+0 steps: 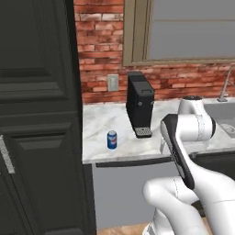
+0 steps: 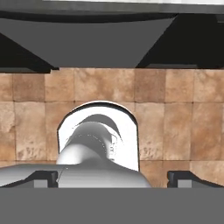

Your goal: Four empty soda cans are scattered around the kitchen. Gather all the cans and cluster them next to the stove for recycling.

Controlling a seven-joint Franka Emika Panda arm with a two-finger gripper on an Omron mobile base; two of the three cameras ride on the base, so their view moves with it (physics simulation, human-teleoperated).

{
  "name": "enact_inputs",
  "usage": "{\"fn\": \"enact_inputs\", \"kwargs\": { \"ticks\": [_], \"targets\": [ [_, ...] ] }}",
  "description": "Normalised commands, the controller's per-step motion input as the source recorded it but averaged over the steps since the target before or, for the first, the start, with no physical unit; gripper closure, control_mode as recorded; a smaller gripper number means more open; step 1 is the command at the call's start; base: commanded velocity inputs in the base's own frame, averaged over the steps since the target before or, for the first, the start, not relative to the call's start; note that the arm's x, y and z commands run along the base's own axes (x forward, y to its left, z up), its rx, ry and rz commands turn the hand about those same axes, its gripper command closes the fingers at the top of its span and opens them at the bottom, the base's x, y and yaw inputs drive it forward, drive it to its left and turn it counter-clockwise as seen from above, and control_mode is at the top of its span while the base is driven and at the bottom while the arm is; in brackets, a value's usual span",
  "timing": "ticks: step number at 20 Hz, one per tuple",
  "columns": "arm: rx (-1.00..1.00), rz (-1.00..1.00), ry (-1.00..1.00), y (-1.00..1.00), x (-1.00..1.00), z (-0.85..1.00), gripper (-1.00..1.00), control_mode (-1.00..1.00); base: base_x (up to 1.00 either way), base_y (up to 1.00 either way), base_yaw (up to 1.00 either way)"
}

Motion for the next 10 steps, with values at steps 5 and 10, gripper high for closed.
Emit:
{"fn": "enact_inputs", "kwargs": {
  "ticks": [5, 10],
  "targets": [
    [0.00, 0.00, 0.00, 0.00, 0.00, 0.00, -1.00, 1.00, 0.20, 0.50, 0.00],
    [0.00, 0.00, 0.00, 0.00, 0.00, 0.00, -1.00, 1.00, 0.19, 0.31, -0.05]
  ]
}}
